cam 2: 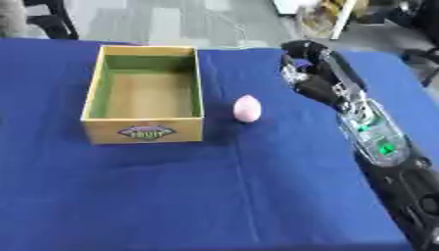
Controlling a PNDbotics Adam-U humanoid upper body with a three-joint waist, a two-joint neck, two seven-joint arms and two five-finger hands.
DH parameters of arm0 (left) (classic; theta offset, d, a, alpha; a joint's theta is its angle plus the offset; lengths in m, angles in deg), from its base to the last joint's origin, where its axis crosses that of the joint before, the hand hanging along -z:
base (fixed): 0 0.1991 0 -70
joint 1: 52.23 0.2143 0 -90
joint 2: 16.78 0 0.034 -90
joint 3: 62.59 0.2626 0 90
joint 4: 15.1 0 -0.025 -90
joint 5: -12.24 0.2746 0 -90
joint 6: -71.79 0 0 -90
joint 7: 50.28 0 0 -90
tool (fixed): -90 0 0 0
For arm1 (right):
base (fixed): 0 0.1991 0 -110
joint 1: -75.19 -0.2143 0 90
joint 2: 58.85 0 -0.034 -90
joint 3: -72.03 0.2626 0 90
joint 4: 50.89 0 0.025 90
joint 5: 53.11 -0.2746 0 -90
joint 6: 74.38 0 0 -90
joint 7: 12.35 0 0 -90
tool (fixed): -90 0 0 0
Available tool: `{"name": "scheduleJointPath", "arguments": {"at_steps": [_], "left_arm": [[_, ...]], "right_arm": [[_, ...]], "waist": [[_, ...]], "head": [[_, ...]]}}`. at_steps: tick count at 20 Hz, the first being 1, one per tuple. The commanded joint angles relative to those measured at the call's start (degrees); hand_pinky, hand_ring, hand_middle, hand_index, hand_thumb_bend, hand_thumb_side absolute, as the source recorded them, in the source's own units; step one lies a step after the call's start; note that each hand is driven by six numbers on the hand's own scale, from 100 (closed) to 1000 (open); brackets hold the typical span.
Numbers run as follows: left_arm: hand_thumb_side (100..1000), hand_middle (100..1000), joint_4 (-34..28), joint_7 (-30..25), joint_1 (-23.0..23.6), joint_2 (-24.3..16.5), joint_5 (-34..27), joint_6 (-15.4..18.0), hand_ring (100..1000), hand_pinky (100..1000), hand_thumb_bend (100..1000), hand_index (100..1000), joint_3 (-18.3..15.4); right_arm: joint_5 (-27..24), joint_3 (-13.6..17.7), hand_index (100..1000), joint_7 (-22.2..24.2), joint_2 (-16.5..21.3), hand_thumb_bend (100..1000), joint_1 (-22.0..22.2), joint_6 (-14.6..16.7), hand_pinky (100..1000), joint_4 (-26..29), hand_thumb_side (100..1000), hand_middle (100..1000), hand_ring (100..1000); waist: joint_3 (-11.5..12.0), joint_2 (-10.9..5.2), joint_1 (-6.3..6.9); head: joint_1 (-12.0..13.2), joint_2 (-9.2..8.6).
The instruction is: Pick up objects on the table and place them in the box.
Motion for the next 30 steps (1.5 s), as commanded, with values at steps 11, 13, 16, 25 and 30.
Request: {"name": "scheduleJointPath", "arguments": {"at_steps": [11,13,16,25,30], "left_arm": [[130,541,-1.0,-0.4,-0.9,-1.2,-0.3,0.1,739,637,397,706,0.4],[130,541,-1.1,-0.5,-1.0,-1.2,-0.4,0.1,739,637,397,706,0.5],[130,541,-1.1,-0.6,-1.1,-1.2,-0.4,0.1,739,636,395,706,0.6],[129,541,-1.3,-1.0,-1.5,-1.2,-0.5,0.1,738,636,397,706,1.1],[128,541,-1.3,-1.2,-1.7,-1.2,-0.6,0.1,738,636,398,706,1.3]], "right_arm": [[5.2,-1.5,867,6.0,4.5,100,-5.9,5.1,685,-7.1,422,789,939],[6.3,-2.0,872,6.5,4.7,100,-7.1,5.5,688,-8.6,425,788,939],[7.9,-2.7,882,7.1,4.7,100,-9.1,6.2,692,-11.1,425,787,937],[13.8,-4.3,901,8.3,3.5,100,-13.9,8.8,721,-18.9,441,817,952],[18.3,-5.2,916,9.3,2.0,100,-15.6,10.5,767,-22.8,473,851,994]], "waist": [[0.6,-0.89,0.38],[0.8,-0.87,0.40],[1.2,-0.85,0.42],[2.3,-0.58,0.23],[2.6,-0.51,0.19]], "head": [[-0.9,0.07],[-1.1,0.02],[-1.4,0.08],[-2.4,0.10],[-2.5,0.15]]}}
